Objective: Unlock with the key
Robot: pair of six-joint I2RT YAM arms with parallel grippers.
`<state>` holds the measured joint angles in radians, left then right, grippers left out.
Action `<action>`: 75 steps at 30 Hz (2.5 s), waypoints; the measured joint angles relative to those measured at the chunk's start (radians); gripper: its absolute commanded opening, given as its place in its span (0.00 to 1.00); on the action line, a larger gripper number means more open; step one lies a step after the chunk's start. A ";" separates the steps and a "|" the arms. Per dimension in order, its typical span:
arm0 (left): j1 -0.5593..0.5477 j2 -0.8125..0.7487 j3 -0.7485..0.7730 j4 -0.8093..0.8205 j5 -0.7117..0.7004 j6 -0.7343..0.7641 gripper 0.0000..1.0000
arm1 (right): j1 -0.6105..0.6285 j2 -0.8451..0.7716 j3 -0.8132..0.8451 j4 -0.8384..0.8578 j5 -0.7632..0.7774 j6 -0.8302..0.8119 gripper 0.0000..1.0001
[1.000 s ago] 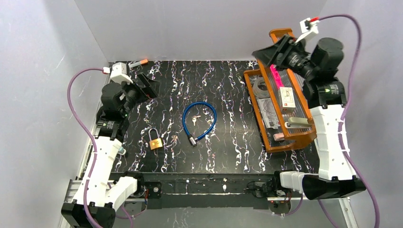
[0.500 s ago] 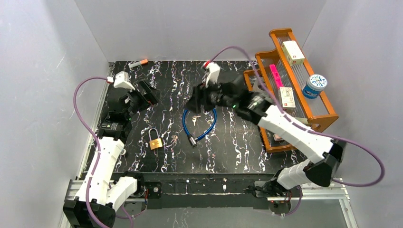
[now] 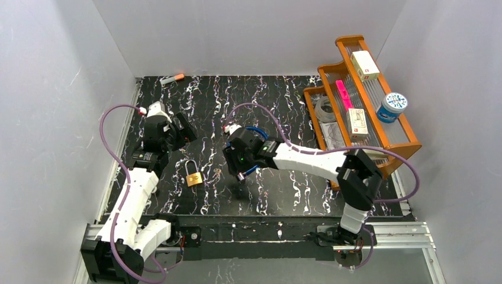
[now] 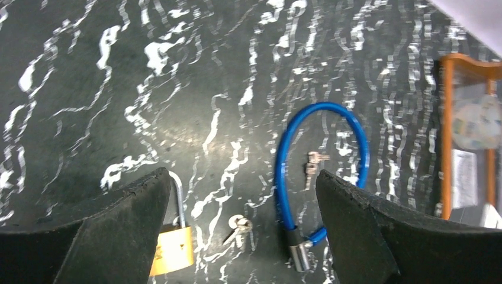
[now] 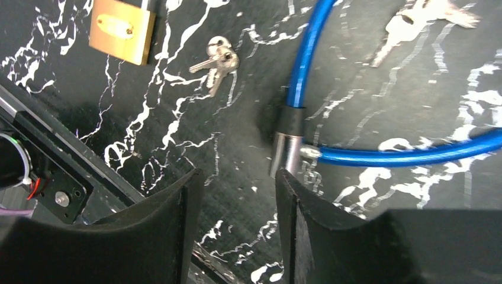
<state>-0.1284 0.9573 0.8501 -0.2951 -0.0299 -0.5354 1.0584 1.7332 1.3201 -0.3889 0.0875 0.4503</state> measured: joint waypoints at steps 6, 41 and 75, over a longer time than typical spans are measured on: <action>0.000 0.001 -0.022 -0.073 -0.149 -0.024 0.91 | 0.072 0.111 0.020 0.080 -0.015 0.027 0.36; 0.000 -0.029 -0.035 -0.185 -0.394 -0.041 0.93 | 0.045 0.493 0.418 -0.042 -0.010 -0.143 0.09; 0.000 0.021 -0.088 0.060 0.503 -0.553 0.72 | -0.168 -0.158 -0.157 0.605 -0.500 -0.013 0.01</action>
<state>-0.1284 0.9783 0.7620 -0.2348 0.4728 -1.0882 0.8902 1.5757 1.1633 0.2161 -0.4126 0.4377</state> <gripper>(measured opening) 0.847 0.032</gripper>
